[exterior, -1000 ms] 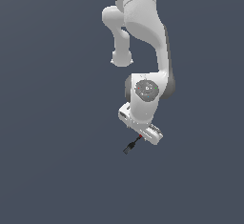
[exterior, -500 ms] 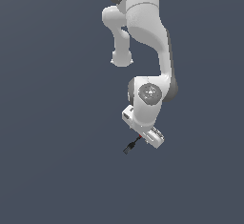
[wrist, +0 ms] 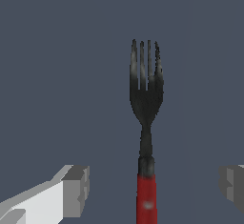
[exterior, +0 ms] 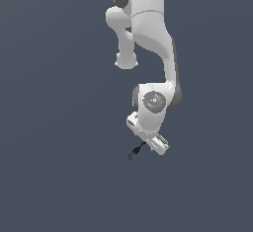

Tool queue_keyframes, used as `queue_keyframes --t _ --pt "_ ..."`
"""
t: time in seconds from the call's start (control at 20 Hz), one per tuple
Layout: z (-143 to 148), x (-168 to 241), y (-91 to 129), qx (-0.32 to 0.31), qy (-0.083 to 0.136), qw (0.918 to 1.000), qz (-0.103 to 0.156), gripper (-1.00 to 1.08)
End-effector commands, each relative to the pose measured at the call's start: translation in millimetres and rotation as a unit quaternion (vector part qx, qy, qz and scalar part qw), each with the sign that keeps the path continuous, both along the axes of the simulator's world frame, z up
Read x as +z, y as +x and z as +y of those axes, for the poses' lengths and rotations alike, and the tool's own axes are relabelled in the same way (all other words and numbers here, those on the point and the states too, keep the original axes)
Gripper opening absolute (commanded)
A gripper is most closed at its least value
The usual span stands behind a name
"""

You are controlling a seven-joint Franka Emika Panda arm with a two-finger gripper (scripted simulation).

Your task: Pick up the object and move it to a goal position.

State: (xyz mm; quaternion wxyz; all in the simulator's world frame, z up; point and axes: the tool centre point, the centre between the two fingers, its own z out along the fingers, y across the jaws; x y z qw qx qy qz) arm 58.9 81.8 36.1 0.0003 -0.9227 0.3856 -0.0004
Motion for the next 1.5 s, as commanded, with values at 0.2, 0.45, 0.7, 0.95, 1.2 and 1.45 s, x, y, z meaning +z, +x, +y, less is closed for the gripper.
queue_keyframes --t 0.2,0.45,0.7,0.95,1.2,1.45 --pt "0 -28 -1 -0.001 0.0 1.0 0.001 1.0" --pt "0 -30 0 -0.001 0.0 1.0 0.0 -1.0" --pt "0 -30 0 -0.001 0.0 1.0 0.0 -1.0" --pt "-4 -27 1 -0.004 -0.001 1.0 -0.001 -1.0" --pt "-5 -19 1 -0.004 -0.001 1.0 -0.001 -1.0" --pt "-7 3 0 -0.004 -0.001 1.0 0.0 -1.0"
